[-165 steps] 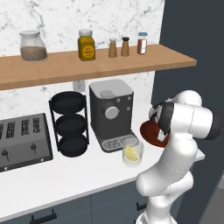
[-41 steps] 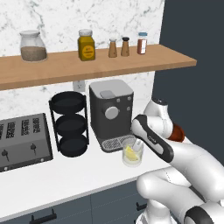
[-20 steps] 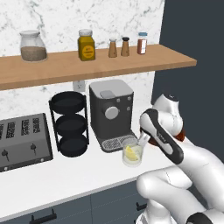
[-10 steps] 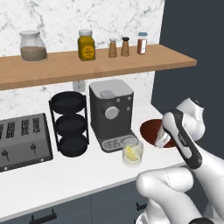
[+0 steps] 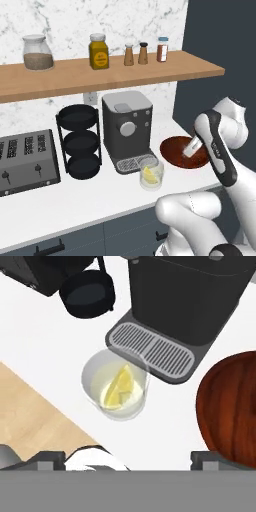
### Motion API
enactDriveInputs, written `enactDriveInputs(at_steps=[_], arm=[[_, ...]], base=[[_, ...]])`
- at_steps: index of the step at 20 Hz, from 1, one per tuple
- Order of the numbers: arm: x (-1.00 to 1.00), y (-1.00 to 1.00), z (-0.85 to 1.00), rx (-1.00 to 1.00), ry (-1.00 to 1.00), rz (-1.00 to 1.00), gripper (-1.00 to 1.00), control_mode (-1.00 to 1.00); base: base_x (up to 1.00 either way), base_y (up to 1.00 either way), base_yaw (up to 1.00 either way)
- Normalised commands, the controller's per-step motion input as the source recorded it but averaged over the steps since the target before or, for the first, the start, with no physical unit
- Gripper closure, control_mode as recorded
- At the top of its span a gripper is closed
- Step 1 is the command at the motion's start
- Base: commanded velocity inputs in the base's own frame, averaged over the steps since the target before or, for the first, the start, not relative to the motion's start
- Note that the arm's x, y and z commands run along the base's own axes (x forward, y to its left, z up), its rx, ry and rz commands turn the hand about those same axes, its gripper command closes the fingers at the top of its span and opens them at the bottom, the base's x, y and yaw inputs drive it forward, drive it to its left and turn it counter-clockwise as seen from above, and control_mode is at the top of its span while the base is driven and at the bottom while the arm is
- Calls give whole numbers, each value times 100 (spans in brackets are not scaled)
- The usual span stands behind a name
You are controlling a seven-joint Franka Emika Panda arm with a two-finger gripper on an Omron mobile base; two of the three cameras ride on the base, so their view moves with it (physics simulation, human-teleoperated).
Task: Grab a lemon wedge from the fridge and one ice cube from the ice bowl, and put them in the glass of lemonade.
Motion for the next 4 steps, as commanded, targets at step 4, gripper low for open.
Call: enactDriveInputs(at_steps=[4], arm=[[-54, -18, 32, 1, 10, -23, -100, -100]], base=[[0, 0, 0]])
